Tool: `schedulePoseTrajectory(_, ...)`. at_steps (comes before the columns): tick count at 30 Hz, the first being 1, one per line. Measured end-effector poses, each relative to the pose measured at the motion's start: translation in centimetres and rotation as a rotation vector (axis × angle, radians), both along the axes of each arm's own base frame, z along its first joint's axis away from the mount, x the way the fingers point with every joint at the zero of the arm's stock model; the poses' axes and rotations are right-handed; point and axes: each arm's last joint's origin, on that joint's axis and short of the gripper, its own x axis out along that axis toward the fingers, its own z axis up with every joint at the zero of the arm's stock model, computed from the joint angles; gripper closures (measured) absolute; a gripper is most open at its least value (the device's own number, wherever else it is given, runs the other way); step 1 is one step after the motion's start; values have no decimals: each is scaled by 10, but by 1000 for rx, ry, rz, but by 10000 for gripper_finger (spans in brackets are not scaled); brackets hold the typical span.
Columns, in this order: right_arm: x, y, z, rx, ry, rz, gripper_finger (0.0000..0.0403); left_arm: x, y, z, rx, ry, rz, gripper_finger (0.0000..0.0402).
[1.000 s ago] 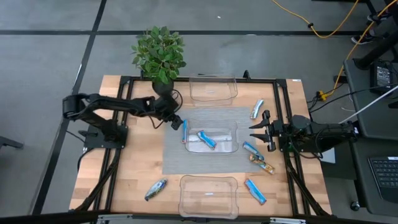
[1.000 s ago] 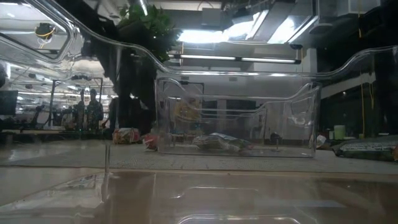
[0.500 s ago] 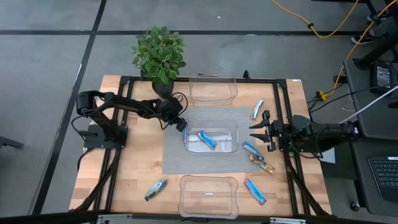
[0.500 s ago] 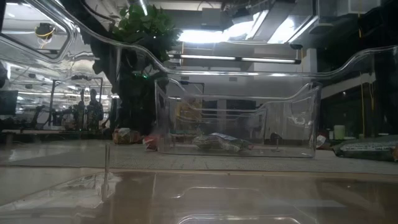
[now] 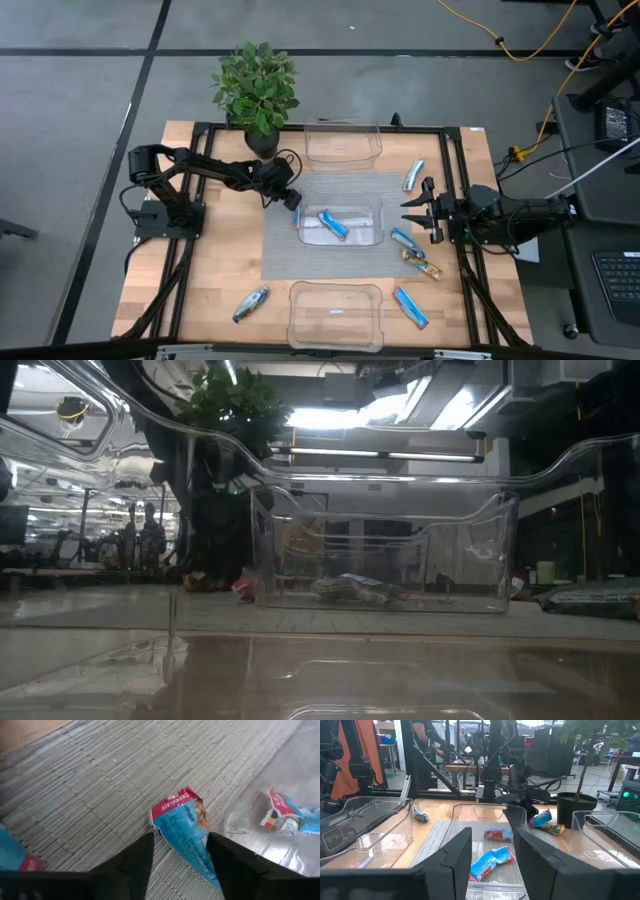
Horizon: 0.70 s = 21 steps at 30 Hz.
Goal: Pick and place Granola Bars by type
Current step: Put the red granola bar into the middle transparent bin
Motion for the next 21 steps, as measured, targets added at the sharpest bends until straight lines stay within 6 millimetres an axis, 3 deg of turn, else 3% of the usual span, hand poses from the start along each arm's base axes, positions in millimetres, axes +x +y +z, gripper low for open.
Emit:
schedulePoseTrajectory(11,0,0,0,-1,0,0,254,0,-3,1,-13,-9,-16,345)
schedulePoseTrajectory(21,0,0,0,0,0,0,254,-10,-9,29,17,-48,-54,373)
